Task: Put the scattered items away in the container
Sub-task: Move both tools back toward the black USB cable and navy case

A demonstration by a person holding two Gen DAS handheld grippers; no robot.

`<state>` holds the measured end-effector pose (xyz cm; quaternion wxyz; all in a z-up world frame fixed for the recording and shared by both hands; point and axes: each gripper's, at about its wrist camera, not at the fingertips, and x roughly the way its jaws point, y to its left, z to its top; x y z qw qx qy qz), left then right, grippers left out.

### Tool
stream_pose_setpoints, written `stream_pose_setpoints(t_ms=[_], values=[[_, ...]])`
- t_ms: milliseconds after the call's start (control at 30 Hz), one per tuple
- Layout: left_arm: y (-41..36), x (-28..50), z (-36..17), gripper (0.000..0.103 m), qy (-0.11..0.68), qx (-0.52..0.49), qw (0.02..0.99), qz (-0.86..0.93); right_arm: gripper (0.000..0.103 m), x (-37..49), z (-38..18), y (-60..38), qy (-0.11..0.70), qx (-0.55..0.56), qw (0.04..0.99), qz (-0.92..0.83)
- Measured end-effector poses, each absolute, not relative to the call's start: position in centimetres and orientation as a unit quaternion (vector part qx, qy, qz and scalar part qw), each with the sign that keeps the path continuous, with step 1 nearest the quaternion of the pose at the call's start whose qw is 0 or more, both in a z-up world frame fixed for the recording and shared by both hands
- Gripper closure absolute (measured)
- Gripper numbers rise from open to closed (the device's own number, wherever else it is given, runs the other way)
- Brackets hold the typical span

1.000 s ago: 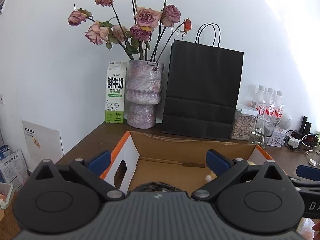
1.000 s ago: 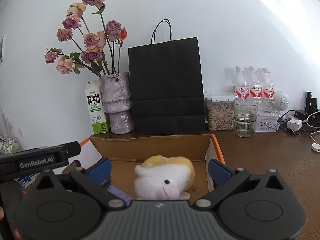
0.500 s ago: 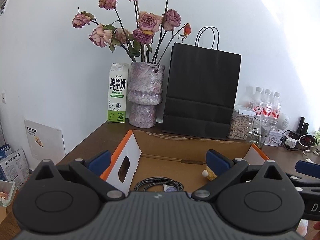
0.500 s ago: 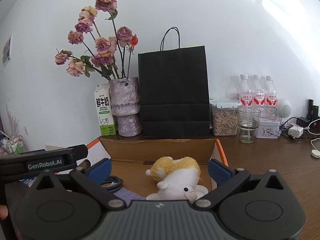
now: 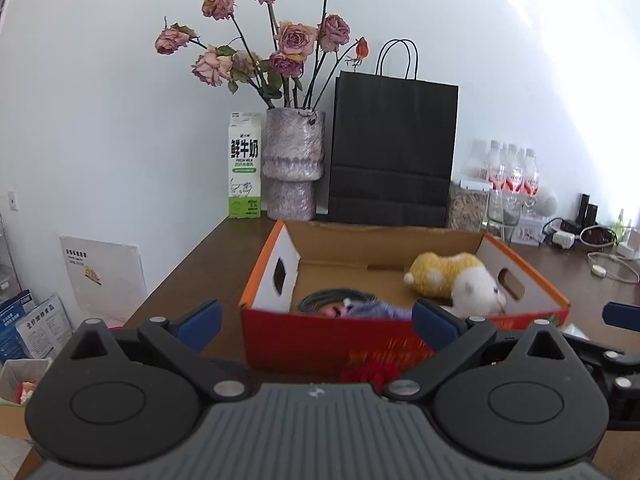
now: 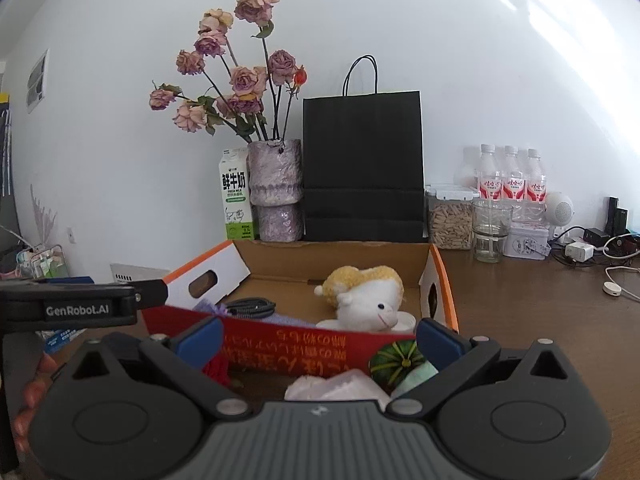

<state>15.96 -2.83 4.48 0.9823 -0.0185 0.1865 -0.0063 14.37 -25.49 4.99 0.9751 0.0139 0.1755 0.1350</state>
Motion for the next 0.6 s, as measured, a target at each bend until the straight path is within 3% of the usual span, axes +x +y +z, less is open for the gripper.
stream_pose_setpoints(t_ms=[300,500,600], values=[[0.6,11.4,1.7,0.0,0.221,-0.015,0.975,0.012,0.0,9.0,1.7,-25.6,0.226,-0.01,0.962,0.154],[3.2,10.6,0.2,0.0,0.247,-0.026,0.968,0.034,0.017,9.4,0.3,-24.2,0.268,-0.016,0.947,0.174],[4.2,10.4,-0.2,0.0,0.25,-0.037,0.967,0.036,0.021,10.3,-0.3,-23.1,0.285,-0.023,0.942,0.177]])
